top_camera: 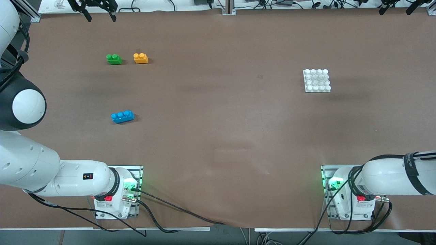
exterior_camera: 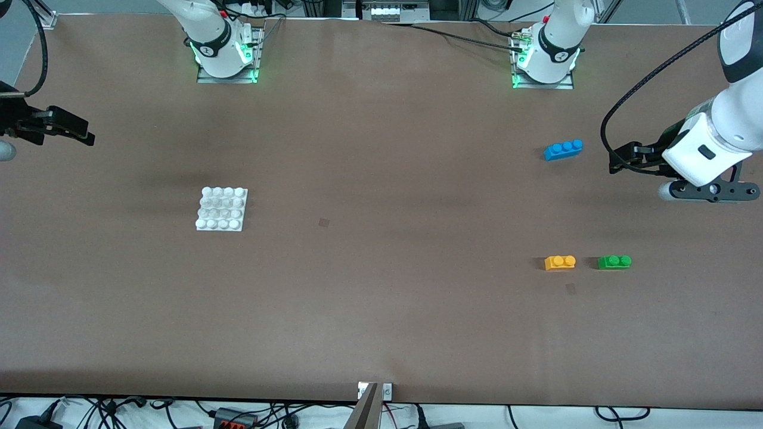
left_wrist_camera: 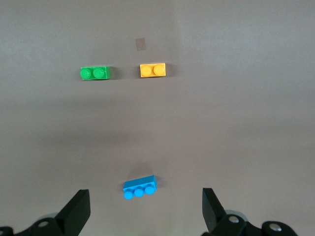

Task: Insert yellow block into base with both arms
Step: 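Move the right gripper toward the white base while the left gripper starts moving, then lower the right gripper onto the base while the left gripper reaches the yellow block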

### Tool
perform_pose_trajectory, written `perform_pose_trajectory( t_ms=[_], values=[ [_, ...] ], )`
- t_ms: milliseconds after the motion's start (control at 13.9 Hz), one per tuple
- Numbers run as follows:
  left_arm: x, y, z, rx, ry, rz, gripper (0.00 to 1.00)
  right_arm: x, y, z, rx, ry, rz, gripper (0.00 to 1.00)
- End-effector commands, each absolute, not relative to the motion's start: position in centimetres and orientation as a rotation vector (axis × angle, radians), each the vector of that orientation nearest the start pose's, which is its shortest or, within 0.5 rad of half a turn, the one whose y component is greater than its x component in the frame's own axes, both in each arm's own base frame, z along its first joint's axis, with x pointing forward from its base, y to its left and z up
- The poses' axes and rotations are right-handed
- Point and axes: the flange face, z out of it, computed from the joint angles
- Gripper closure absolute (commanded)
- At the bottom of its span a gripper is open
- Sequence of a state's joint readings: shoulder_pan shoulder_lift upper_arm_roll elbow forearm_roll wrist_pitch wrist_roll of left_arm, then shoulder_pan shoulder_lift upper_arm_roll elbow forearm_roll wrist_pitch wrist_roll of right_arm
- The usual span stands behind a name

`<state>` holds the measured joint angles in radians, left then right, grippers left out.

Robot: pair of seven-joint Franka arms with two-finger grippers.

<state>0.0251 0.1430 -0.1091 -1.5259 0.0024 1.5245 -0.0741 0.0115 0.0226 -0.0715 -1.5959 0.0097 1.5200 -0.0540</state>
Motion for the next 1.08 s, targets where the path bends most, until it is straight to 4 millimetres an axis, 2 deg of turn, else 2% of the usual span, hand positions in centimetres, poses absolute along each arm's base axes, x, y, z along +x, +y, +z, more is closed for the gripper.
perform_pose_trajectory(
  t_ms=[0, 143, 287, 430, 502, 574, 717, 860, 1004],
  values=[
    [58.7, -4.1, 56.4, -3.138, 0.022, 0.239, 0.00, 55.0, -3.3, 59.5, -3.130, 0.010, 0.221, 0.00],
    [58.7, -4.1, 56.2, -3.140, 0.022, 0.241, 0.00, 55.6, -3.7, 59.0, -3.122, 0.022, 0.210, 0.00],
    [58.7, -4.3, 56.2, -3.140, 0.029, 0.241, 0.00, 56.9, -3.9, 57.3, -3.132, 0.020, 0.216, 0.00],
    [58.7, -4.6, 56.2, -3.139, 0.031, 0.241, 0.00, 56.9, -2.5, 56.8, -3.130, -0.019, 0.250, 0.00],
    [58.7, -4.6, 56.2, -3.139, 0.031, 0.241, 0.00, 57.0, -2.0, 55.0, -3.122, -0.033, 0.318, 0.00],
    [58.7, -4.6, 56.2, -3.139, 0.038, 0.239, 0.00, 57.7, -1.8, 51.6, -3.109, -0.037, 0.428, 0.00],
    [58.9, -4.4, 55.7, -3.138, 0.036, 0.246, 0.00, 58.7, -1.5, 46.3, -3.088, -0.036, 0.576, 0.00],
    [59.3, -4.2, 54.5, -3.135, 0.036, 0.274, 0.00, 58.8, -1.6, 40.1, -3.044, -0.002, 0.726, 0.00],
    [60.6, -4.0, 51.7, -3.135, 0.033, 0.316, 0.00, 58.8, -2.1, 35.6, -3.002, 0.045, 0.695, 0.00]
  ],
)
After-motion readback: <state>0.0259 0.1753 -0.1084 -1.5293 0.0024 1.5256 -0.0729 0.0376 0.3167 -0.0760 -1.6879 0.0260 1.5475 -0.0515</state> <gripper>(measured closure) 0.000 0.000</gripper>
